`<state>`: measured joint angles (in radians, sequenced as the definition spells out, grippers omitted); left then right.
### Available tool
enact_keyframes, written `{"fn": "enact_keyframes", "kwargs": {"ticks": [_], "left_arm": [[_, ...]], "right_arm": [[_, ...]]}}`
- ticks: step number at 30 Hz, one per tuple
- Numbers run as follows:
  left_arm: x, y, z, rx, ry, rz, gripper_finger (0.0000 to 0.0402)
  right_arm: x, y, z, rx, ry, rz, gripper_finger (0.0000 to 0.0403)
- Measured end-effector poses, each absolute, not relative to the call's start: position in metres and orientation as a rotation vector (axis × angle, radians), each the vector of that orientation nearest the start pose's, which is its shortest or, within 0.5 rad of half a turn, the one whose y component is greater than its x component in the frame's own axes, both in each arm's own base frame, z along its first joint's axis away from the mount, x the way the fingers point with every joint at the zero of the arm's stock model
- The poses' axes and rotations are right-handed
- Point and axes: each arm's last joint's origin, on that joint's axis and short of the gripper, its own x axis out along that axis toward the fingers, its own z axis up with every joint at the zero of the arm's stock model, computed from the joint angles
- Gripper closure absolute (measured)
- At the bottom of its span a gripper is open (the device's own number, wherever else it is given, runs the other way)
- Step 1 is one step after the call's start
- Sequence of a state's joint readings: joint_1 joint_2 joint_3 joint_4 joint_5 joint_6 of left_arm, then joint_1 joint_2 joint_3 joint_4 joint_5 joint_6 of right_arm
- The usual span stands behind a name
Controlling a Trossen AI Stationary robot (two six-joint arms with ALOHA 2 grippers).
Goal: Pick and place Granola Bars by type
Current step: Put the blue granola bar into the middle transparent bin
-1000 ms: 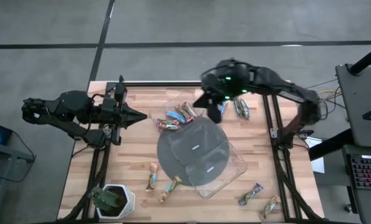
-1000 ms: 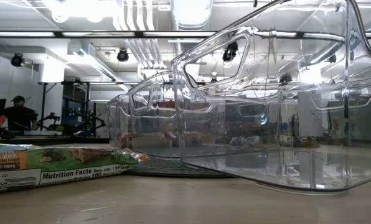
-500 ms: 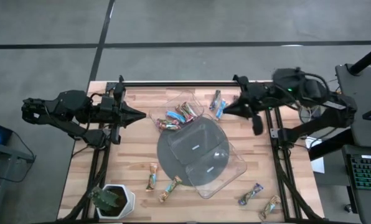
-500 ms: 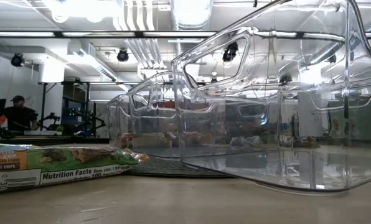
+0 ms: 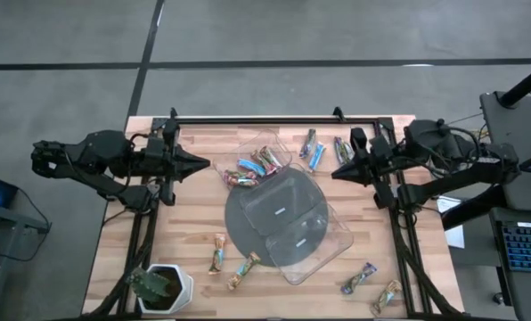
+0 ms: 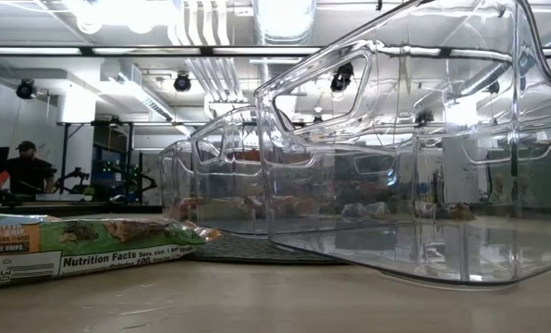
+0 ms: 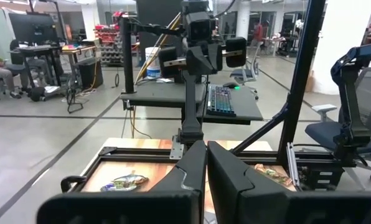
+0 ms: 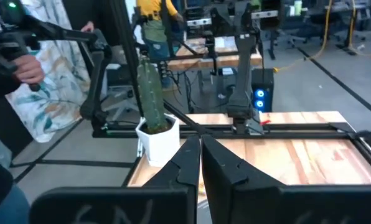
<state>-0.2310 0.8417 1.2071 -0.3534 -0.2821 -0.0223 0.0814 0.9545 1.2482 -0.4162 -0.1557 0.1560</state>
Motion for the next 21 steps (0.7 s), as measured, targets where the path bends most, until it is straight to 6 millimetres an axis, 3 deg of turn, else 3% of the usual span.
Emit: {"fn": "enact_keyframes", "kwargs": {"ticks": [14,21], "left_arm": [[0.145,-0.026,0.443,-0.026,0.004,0.059,0.0401],[0.145,-0.025,0.442,-0.027,0.012,0.084,0.0401]], "right_arm": [[0.155,0.019,0.405,0.181,-0.018,0.25,0.0395],[0.138,0.014,0.397,0.177,-0.052,0.146,0.0395]]}}
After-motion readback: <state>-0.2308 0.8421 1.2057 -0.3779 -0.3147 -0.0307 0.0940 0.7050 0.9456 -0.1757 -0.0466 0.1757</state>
